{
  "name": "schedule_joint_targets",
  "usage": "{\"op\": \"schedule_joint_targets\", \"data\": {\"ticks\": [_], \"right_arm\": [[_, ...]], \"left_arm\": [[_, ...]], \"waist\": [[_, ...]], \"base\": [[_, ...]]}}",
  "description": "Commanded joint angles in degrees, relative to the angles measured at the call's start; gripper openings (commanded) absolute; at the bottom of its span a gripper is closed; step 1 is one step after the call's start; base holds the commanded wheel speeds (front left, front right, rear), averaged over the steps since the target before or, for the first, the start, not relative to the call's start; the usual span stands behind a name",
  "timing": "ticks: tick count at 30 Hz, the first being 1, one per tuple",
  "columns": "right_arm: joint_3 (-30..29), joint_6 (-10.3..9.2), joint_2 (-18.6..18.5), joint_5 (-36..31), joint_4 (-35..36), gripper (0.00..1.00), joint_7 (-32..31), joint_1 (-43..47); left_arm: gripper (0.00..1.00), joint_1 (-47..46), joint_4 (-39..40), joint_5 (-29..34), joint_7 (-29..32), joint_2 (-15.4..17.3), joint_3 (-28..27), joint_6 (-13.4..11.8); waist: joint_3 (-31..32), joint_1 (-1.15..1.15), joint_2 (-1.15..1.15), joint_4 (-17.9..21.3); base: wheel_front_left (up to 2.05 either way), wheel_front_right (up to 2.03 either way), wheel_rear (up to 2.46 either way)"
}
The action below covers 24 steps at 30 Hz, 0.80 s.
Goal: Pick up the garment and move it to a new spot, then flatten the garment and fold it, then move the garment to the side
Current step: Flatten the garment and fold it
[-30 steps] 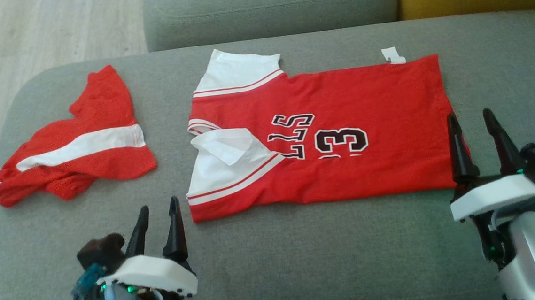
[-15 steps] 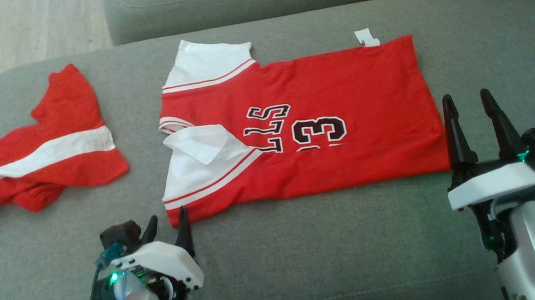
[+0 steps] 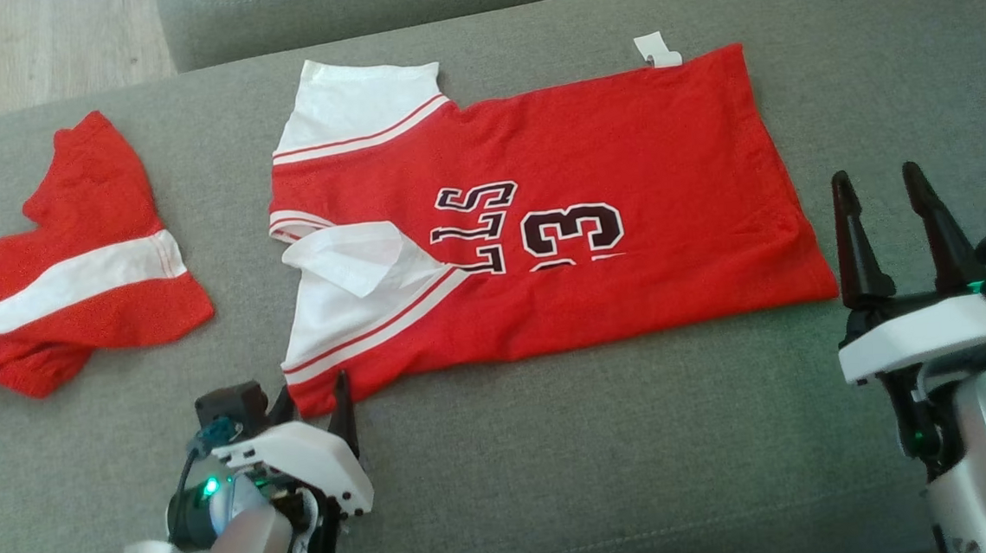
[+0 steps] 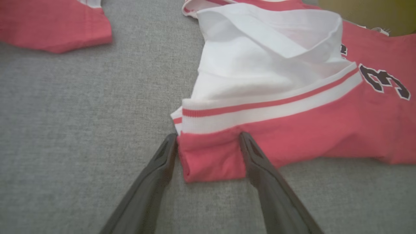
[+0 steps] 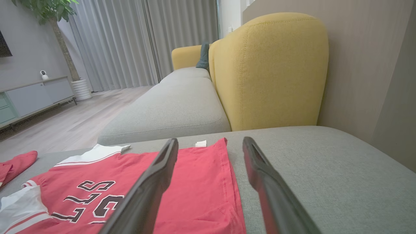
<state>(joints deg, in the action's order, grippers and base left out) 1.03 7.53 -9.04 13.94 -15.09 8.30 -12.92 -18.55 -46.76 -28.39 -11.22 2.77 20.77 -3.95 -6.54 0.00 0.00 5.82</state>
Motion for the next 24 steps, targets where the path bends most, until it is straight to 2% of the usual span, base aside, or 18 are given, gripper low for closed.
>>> {"op": "schedule_joint_targets", "data": {"ticks": [1, 3, 4, 5, 6, 11, 19, 24], "right_arm": [[0.38, -0.04, 0.11, -0.52, 1.69, 1.00, -0.02, -1.29], [-0.09, -0.04, 0.20, -0.70, 1.57, 1.00, 0.00, -1.33], [-0.34, -0.04, 0.28, -0.80, 1.52, 1.00, 0.01, -1.35], [-0.58, -0.04, 0.37, -0.91, 1.48, 1.00, 0.00, -1.37], [-0.82, -0.04, 0.46, -1.03, 1.45, 1.00, -0.01, -1.38], [-3.12, -0.04, 1.41, -1.36, 0.26, 1.00, -1.44, -1.37], [-7.20, -0.04, 4.22, 1.59, -7.37, 1.00, -7.22, -1.76], [-12.28, -0.04, 5.28, -2.64, -13.83, 1.00, -9.29, -3.90]], "left_arm": [[1.00, -1.87, -0.59, 0.02, -0.05, 0.52, -1.19, 0.28], [1.00, -2.42, -1.49, 0.04, -0.16, 0.50, -0.87, 0.60], [0.78, -2.69, -1.91, -0.02, -0.09, 0.48, -0.64, 0.99], [0.15, -2.98, -2.20, 0.02, -0.16, 0.47, -0.35, 1.48], [0.00, -3.26, -2.41, 0.02, -0.36, 0.47, -0.16, 1.94], [0.00, -4.78, -1.46, -0.07, -2.36, 0.43, -0.59, 2.14], [0.00, -4.92, 6.25, 1.67, -3.71, 0.48, -1.63, 1.21], [0.00, -3.55, 10.10, 2.64, -3.75, 0.44, -1.13, 1.04]], "waist": [[-0.07, 0.00, 0.00, -0.11], [-0.15, 0.00, 0.00, -0.24], [-0.18, 0.00, 0.00, -0.31], [-0.20, 0.00, 0.00, -0.39], [-0.22, 0.00, 0.00, -0.49], [-0.72, 0.00, 0.00, -1.60], [-1.64, 0.00, 0.00, -4.53], [-2.24, 0.00, 0.00, -6.18]], "base": [[0.00, 0.00, 0.00], [0.00, 0.00, 0.00], [0.00, 0.00, 0.00], [0.00, 0.00, 0.00], [0.00, 0.00, 0.00], [0.00, 0.00, 0.00], [0.00, 0.00, 0.00], [0.00, 0.00, 0.00]]}}
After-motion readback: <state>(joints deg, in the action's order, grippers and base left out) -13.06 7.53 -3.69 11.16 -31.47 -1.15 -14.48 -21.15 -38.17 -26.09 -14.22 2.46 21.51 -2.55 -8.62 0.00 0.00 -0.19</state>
